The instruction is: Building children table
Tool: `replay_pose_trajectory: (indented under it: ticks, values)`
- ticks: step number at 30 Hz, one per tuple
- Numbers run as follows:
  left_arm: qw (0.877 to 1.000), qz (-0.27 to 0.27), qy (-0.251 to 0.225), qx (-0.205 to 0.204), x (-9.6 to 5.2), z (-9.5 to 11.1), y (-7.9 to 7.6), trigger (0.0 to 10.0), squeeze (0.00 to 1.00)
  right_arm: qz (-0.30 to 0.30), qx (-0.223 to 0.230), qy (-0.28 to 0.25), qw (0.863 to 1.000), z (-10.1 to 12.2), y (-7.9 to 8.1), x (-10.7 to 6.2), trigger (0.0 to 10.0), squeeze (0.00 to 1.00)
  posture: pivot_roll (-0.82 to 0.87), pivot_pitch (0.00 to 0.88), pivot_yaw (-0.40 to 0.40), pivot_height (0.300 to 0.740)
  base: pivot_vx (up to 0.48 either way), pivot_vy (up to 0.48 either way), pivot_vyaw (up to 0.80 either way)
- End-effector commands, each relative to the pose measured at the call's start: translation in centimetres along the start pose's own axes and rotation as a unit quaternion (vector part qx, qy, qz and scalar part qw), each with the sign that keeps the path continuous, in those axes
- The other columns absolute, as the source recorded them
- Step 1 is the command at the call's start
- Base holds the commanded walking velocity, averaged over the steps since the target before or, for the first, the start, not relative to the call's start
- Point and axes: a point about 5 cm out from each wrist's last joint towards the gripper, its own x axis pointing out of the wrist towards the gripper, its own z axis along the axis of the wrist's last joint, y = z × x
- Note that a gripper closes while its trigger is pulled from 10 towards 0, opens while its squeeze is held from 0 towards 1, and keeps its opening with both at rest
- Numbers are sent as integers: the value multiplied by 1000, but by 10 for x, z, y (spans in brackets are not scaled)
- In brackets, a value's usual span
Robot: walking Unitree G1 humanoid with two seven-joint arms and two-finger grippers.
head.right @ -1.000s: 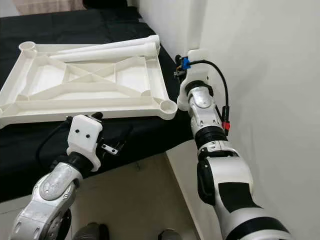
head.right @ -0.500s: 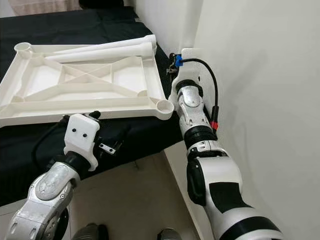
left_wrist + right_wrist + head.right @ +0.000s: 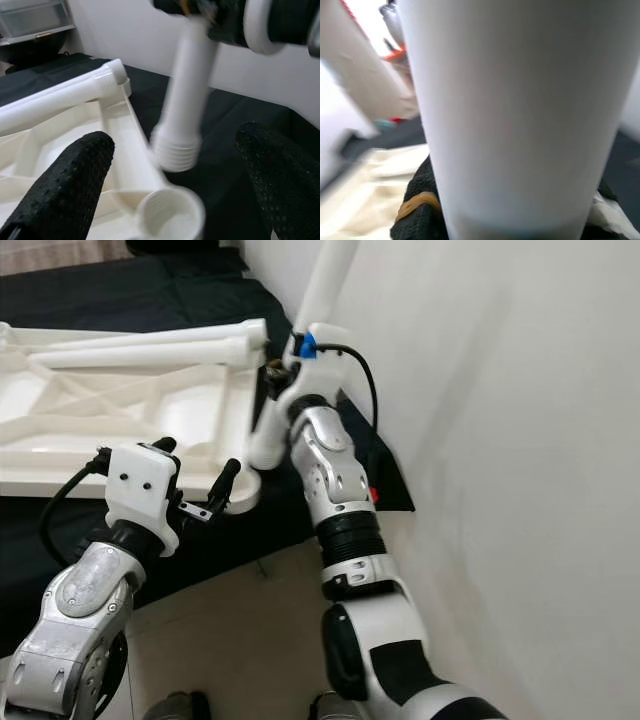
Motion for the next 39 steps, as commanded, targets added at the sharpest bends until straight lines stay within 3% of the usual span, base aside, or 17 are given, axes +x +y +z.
replay_pose_trajectory:
  ticks: [1,5,6,10,15,19,22,24,31,39]
  values:
    - [1000,3,8,6,-2,-5,2,10000,0,22,37,7,999,3,16,-1,10000,0,40,148,-83,740,0,0,0]
    - [1000,6,9,7,-2,-6,3,10000,0,39,34,10,999,2,21,-4,10000,0,35,135,-83,740,0,0,0]
    - [1000,8,9,7,-1,-6,3,10000,0,50,16,10,999,0,21,-6,10000,0,34,134,-83,740,0,0,0]
    - [1000,8,5,3,0,-6,1,10000,0,31,-96,-20,995,1,-10,-14,10000,0,33,123,-86,740,0,0,0]
    - [1000,4,7,-1,-2,-8,-2,10000,0,58,-88,-27,994,11,-16,-18,10000,0,32,119,-86,740,0,0,0]
    - [1000,1,10,-9,-6,-9,-8,10000,0,122,-82,-56,988,40,-22,-20,10000,0,38,109,-83,740,0,0,0]
    - [1000,-3,10,-10,-6,-10,-10,10000,0,115,-81,-83,987,60,-28,-15,10000,0,40,104,-76,740,0,0,0]
    - [1000,-5,10,-11,-6,-10,-12,10000,0,99,-119,-111,982,74,-34,-13,10000,0,40,97,-78,740,0,0,0]
    - [1000,-9,8,-15,-6,-10,-14,10000,0,68,-172,-110,977,74,-43,-12,10000,0,45,84,-71,740,0,0,800]
    - [1000,-5,8,-18,-7,-11,-15,10000,0,72,-177,-106,976,73,-42,-14,10000,0,43,75,-76,740,0,0,800]
